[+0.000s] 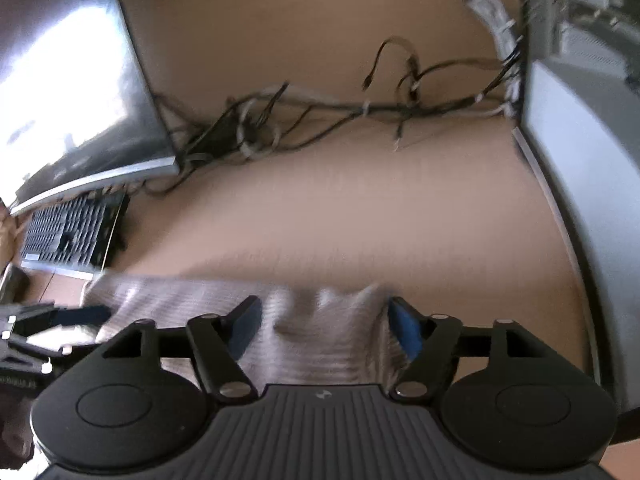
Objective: Fold clothes
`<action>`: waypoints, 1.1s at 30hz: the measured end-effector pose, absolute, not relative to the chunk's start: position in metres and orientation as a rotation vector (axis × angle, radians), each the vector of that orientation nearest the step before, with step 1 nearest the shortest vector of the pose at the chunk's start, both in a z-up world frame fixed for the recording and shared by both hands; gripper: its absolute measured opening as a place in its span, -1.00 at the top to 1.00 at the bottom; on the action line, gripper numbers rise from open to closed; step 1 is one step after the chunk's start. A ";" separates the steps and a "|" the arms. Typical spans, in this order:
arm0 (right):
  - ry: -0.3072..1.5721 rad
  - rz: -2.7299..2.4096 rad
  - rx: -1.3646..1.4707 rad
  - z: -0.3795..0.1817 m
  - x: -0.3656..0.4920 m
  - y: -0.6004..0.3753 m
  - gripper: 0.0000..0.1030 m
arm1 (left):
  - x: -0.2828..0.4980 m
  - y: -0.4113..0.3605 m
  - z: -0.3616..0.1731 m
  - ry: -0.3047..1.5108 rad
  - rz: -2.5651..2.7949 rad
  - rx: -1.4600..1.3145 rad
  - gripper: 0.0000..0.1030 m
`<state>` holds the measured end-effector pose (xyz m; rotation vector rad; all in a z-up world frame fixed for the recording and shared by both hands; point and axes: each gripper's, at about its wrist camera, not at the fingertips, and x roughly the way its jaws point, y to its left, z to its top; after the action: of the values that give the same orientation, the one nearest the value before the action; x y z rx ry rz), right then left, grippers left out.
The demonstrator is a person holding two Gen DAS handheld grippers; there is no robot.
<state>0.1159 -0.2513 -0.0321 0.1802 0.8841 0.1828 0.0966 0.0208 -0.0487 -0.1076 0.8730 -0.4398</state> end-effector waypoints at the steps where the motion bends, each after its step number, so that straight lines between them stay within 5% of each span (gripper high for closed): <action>1: 0.909 0.180 0.171 -0.039 0.117 -0.249 -0.43 | 0.097 0.022 -0.047 0.872 -0.438 -0.113 -0.69; 7: 0.947 0.185 0.227 -0.058 0.120 -0.259 -0.43 | 0.106 0.064 -0.008 0.738 -0.294 -0.215 -0.68; 12: 0.920 0.200 0.219 -0.059 0.119 -0.258 -0.43 | 0.133 0.075 -0.038 0.911 -0.185 -0.244 -0.61; 17: 0.875 0.259 0.163 -0.051 0.118 -0.252 0.03 | 0.142 0.059 -0.064 0.995 -0.246 -0.290 -0.48; 22: 0.827 0.251 0.102 -0.046 0.143 -0.241 0.32 | 0.165 0.051 -0.054 0.915 -0.279 -0.246 0.02; 28: 0.692 0.234 0.083 -0.023 0.157 -0.247 0.35 | 0.173 0.053 -0.040 0.830 -0.307 -0.215 0.04; 33: 0.761 0.192 0.072 -0.048 0.147 -0.259 0.27 | 0.155 0.046 -0.068 0.893 -0.287 -0.169 -0.04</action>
<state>0.1471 -0.2588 -0.0478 0.0721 0.7611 0.1921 0.1549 0.0458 -0.0677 -0.1691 0.8929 -0.2874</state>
